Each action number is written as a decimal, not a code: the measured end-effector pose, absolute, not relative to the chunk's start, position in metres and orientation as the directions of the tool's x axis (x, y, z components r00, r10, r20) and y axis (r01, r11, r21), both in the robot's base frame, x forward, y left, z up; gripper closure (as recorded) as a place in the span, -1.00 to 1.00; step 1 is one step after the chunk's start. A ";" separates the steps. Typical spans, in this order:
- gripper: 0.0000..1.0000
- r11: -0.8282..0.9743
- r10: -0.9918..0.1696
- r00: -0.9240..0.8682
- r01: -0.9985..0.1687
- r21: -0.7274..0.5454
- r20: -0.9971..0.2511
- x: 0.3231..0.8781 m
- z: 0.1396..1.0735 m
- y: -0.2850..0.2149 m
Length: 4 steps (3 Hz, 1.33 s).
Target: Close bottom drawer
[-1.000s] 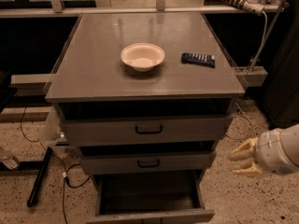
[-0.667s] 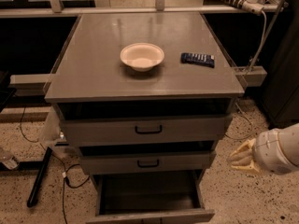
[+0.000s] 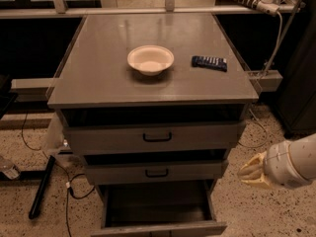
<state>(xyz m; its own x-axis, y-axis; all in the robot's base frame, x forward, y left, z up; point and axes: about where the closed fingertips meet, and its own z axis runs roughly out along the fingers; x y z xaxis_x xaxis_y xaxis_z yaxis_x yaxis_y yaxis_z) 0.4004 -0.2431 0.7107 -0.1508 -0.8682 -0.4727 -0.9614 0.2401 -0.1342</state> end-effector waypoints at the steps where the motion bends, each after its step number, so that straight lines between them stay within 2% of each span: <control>1: 1.00 0.291 -0.837 -0.209 -0.953 -0.087 -0.506 0.401 0.656 -0.241; 3: 1.00 0.396 -0.770 -0.276 -0.914 -0.092 -0.576 0.404 0.516 -0.250; 4: 1.00 0.439 -0.725 -0.337 -0.898 -0.025 -0.601 0.410 0.457 -0.254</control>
Offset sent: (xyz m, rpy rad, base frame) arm 0.0122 -0.0172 -0.2182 0.0984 -0.1151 -0.2007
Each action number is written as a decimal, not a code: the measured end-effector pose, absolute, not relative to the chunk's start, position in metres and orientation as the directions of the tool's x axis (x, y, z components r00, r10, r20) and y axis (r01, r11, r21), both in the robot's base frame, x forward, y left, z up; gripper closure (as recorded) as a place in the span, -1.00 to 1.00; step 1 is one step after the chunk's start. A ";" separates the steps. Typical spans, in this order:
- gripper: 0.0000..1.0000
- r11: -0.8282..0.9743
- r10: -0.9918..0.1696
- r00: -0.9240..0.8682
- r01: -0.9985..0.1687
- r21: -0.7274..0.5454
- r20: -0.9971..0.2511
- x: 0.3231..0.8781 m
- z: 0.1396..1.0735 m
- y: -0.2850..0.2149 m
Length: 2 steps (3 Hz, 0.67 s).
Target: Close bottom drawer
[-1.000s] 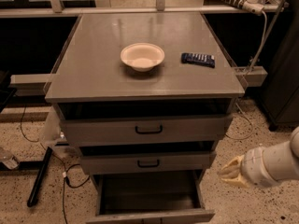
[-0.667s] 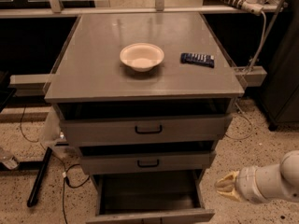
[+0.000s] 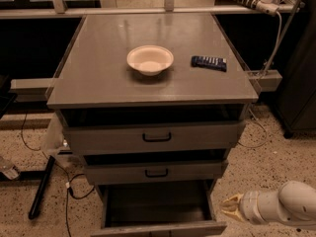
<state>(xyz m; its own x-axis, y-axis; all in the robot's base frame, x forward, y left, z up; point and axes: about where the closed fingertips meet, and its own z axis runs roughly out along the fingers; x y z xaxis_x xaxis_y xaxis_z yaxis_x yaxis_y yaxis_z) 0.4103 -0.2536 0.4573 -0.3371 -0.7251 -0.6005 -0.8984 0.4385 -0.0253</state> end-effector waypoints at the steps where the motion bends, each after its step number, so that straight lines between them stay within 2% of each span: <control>1: 1.00 0.439 -0.725 -0.337 -0.898 -0.025 -0.601 0.410 0.457 -0.254; 2: 1.00 0.435 -0.734 -0.345 -0.901 -0.014 -0.584 0.408 0.430 -0.245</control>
Offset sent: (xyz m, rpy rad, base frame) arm -0.0049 0.0189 -0.0709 -0.0390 0.0462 0.0054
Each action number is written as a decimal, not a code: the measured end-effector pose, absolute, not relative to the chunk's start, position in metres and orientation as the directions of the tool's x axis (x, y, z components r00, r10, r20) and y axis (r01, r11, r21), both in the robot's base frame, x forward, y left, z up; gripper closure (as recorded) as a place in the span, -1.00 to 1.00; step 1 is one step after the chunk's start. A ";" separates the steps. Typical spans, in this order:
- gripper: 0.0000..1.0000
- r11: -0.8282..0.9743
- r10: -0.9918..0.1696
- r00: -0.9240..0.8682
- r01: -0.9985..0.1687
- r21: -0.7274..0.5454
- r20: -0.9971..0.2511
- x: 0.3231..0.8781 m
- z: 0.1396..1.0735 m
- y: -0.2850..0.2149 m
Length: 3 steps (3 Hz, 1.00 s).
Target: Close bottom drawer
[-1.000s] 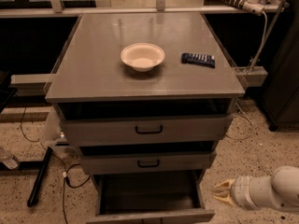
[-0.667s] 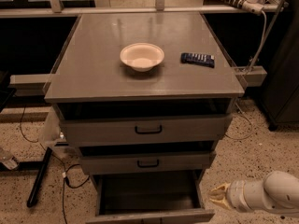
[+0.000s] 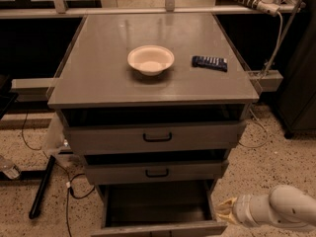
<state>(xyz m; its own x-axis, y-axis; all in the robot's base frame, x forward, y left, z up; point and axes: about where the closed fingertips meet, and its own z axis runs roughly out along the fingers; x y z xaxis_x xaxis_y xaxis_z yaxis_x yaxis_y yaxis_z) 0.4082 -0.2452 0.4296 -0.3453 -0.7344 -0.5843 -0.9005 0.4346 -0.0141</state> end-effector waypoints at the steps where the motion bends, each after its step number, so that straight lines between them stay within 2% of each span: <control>1: 1.00 0.426 -0.722 -0.328 -0.904 -0.019 -0.610 0.406 0.382 -0.238; 3: 1.00 0.466 -0.634 -0.381 -0.883 0.061 -0.673 0.400 0.256 -0.261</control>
Offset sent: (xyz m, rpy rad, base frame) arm -0.0291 -0.0060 -0.1849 0.1807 -0.0221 -0.0161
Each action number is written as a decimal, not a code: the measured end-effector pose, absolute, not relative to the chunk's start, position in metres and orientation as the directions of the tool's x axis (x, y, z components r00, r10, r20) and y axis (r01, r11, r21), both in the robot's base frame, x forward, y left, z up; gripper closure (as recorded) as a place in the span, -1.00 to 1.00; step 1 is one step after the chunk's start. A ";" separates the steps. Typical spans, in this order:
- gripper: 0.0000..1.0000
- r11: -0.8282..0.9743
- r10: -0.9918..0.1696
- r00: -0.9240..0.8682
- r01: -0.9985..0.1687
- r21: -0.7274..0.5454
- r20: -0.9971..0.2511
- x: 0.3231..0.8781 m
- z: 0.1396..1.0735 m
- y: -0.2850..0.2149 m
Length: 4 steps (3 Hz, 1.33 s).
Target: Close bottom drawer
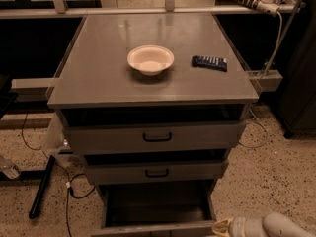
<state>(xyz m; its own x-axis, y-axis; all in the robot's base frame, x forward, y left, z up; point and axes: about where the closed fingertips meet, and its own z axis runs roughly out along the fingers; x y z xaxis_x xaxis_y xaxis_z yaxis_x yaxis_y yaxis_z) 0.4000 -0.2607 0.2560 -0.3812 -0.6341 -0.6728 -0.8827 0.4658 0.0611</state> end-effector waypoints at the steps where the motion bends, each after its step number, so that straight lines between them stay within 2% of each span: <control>1: 1.00 0.466 -0.634 -0.381 -0.883 0.061 -0.673 0.400 0.256 -0.261; 4: 1.00 0.350 -0.695 -0.295 -0.935 0.049 -0.656 0.394 0.225 -0.227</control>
Offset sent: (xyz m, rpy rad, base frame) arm -0.0018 0.0192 -0.0125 -0.0145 -0.0014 0.0622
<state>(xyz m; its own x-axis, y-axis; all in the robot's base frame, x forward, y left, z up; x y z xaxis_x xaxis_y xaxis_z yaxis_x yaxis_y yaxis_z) 0.3942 -0.2271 0.2254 -0.2948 -0.6951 -0.6557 -0.9353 0.3505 0.0491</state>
